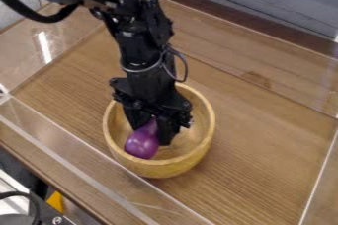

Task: Remove the purple eggplant from inside the brown bowl and put it on the table

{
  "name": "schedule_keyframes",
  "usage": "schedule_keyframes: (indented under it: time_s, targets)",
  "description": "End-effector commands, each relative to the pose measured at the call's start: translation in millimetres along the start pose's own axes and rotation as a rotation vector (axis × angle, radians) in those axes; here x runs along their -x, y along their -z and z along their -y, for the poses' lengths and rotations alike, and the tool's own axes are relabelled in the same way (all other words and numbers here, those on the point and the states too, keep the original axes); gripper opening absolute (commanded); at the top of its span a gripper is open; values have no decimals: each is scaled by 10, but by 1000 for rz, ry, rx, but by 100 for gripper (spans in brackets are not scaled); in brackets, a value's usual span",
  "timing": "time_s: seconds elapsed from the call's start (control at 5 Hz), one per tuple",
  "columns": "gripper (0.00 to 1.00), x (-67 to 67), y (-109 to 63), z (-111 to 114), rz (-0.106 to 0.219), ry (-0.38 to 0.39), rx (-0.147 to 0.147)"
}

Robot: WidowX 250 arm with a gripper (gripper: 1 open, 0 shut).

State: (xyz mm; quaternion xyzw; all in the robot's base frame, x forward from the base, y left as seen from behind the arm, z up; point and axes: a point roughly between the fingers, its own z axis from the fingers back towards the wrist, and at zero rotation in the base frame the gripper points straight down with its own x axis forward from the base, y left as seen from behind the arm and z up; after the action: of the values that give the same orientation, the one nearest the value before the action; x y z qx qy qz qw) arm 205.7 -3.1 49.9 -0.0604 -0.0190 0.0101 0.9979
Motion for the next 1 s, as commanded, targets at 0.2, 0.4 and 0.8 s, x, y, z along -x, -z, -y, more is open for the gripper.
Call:
schedule_keyframes:
  time_s: [0.2,0.4,0.8]
  targets:
    - [0,-92,-194,84,54,8,10]
    - [0,-89,-226,117,52,7,15]
    - [0,-75,-250,182,44,8,23]
